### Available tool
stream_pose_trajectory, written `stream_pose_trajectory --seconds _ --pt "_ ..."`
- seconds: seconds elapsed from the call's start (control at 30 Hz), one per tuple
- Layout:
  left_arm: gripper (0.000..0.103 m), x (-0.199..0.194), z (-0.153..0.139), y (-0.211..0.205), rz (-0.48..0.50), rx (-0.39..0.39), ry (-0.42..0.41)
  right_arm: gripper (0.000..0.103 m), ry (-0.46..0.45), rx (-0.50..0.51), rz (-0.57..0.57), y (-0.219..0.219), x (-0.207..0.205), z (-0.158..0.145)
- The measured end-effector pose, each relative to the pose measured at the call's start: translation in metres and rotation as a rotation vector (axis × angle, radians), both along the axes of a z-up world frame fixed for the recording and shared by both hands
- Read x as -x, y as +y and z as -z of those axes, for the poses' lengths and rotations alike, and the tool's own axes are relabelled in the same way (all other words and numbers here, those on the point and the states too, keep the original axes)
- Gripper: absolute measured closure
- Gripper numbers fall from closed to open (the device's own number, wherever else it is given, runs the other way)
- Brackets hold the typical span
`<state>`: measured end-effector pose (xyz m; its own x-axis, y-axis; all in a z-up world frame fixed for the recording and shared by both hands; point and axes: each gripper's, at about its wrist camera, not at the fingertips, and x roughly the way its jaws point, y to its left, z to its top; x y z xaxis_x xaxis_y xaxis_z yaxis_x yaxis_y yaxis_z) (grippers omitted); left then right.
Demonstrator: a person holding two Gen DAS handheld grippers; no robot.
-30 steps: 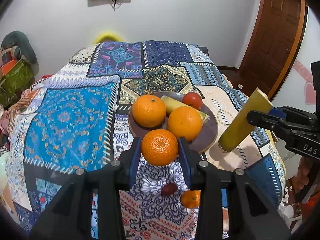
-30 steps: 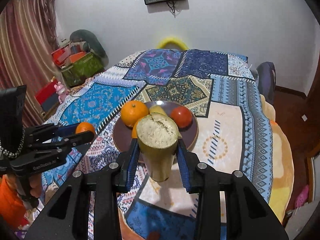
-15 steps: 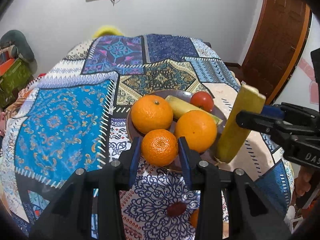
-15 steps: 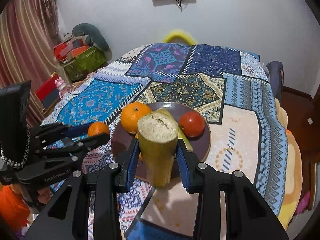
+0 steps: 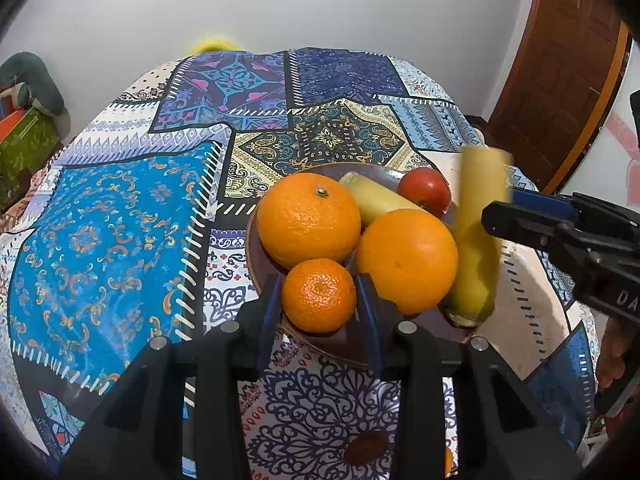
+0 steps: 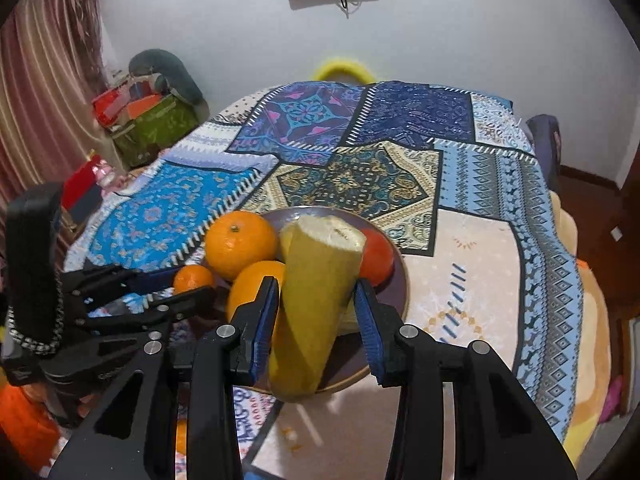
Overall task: Organize fruits
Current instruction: 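Release the cylinder and mandarin onto the plate with both grippers, then grasp the peeled pomelo segment on the quilt with the right gripper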
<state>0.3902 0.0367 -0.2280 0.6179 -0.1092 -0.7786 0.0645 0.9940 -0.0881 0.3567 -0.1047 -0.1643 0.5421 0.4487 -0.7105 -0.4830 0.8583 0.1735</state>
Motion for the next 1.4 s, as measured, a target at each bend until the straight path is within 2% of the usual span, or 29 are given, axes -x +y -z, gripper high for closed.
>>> stream_pose_trajectory --seconds 0.23,0.27,0.4,0.47,0.6,0.7,0.8,0.93,1.1,1.27,1.4 --pt "0.066 -0.003 0.006 -0.001 -0.006 0.019 0.026 0.066 -0.014 0.028 -0.020 0.002 0.001 0.004" --pt "0.064 -0.004 0.006 0.000 -0.009 0.021 0.030 0.066 -0.014 0.028 -0.020 0.001 0.001 0.004" --pt "0.045 -0.001 0.002 0.002 -0.031 0.018 0.013 0.065 -0.013 0.028 -0.020 -0.001 0.005 0.004" --pt "0.045 0.001 -0.001 0.002 -0.037 0.008 0.006 0.065 -0.018 0.039 -0.019 -0.002 0.009 0.004" --pt "0.045 0.008 -0.006 0.003 -0.040 0.006 0.013 0.054 -0.037 0.068 -0.018 -0.005 0.022 0.001" --pt "0.045 0.019 -0.014 0.002 -0.034 -0.005 0.002 0.049 -0.066 0.097 -0.018 -0.007 0.036 -0.003" --pt "0.045 0.035 -0.024 0.001 -0.027 -0.010 -0.010 0.048 -0.079 0.114 -0.024 -0.010 0.048 -0.008" --pt "0.044 0.061 -0.041 0.000 -0.027 -0.008 -0.028 0.039 -0.084 0.097 -0.022 -0.014 0.070 -0.015" --pt "0.038 0.097 -0.059 -0.002 -0.020 -0.019 -0.055 0.034 -0.092 0.079 -0.018 -0.015 0.099 -0.023" --pt "0.035 0.129 -0.073 -0.005 -0.011 -0.034 -0.082 0.032 -0.108 0.100 -0.014 -0.012 0.125 -0.025" --pt "0.028 0.153 -0.081 -0.004 -0.009 -0.021 -0.096 0.032 -0.097 0.082 -0.011 -0.011 0.141 -0.026"
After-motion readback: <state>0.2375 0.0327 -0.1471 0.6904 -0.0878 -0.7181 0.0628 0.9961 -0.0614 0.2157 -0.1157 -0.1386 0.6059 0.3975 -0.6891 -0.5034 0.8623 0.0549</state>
